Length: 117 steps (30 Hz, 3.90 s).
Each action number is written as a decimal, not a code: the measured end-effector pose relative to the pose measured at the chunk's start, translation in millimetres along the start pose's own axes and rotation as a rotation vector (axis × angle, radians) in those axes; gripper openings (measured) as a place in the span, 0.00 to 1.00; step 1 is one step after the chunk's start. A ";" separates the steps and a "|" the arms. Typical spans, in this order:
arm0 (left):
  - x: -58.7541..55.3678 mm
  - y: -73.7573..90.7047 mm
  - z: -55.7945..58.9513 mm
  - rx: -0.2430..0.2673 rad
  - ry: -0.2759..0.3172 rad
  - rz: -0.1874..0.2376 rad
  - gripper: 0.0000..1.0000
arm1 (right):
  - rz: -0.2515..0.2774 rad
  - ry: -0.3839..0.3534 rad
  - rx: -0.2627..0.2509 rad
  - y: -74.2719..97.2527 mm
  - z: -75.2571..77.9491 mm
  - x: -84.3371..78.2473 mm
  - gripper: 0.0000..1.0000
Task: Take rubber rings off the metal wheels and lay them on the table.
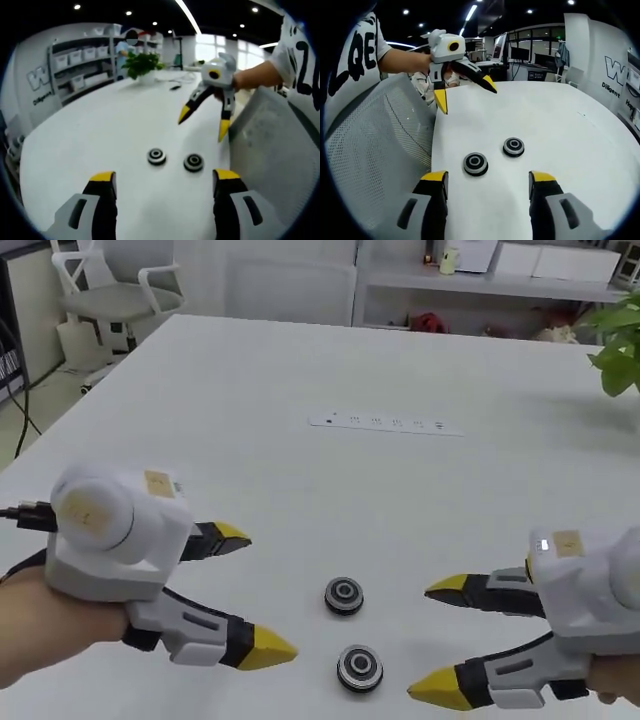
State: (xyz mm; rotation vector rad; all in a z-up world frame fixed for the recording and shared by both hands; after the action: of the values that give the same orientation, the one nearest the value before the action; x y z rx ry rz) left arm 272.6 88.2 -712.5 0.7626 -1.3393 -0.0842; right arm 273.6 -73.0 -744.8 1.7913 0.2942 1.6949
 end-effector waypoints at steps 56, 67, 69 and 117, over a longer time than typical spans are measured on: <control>-4.8 -49.2 25.9 -0.185 -0.086 -0.072 0.61 | 0.017 0.009 0.063 -14.4 -3.2 -10.6 0.53; -5.3 -56.3 32.9 -0.218 -0.090 -0.082 0.56 | 0.011 0.037 0.094 -20.1 -8.6 -11.1 0.50; -5.3 -58.0 34.4 -0.224 -0.097 -0.084 0.55 | 0.012 0.038 0.097 -20.3 -9.0 -10.7 0.49; -13.9 -93.5 50.1 -0.314 -0.120 -0.154 0.22 | 0.038 -0.028 0.164 -36.5 -16.4 -15.4 0.40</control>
State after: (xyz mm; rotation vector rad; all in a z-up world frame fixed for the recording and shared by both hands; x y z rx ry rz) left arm 258.0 1.3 -773.1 0.5992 -1.3382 -0.4585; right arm 265.5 -48.9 -779.3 1.9491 0.3995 1.7129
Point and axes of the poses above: the centre of the closed fingertips' face, and the gripper's own axes: y roughly backward along the fingers, z roughly to its right, x roughly out of its top, the point moved 3 cm from there along y, roughly backward along the fingers, and after that the axes turned 5 degrees about -x, right-handed, at the moved point
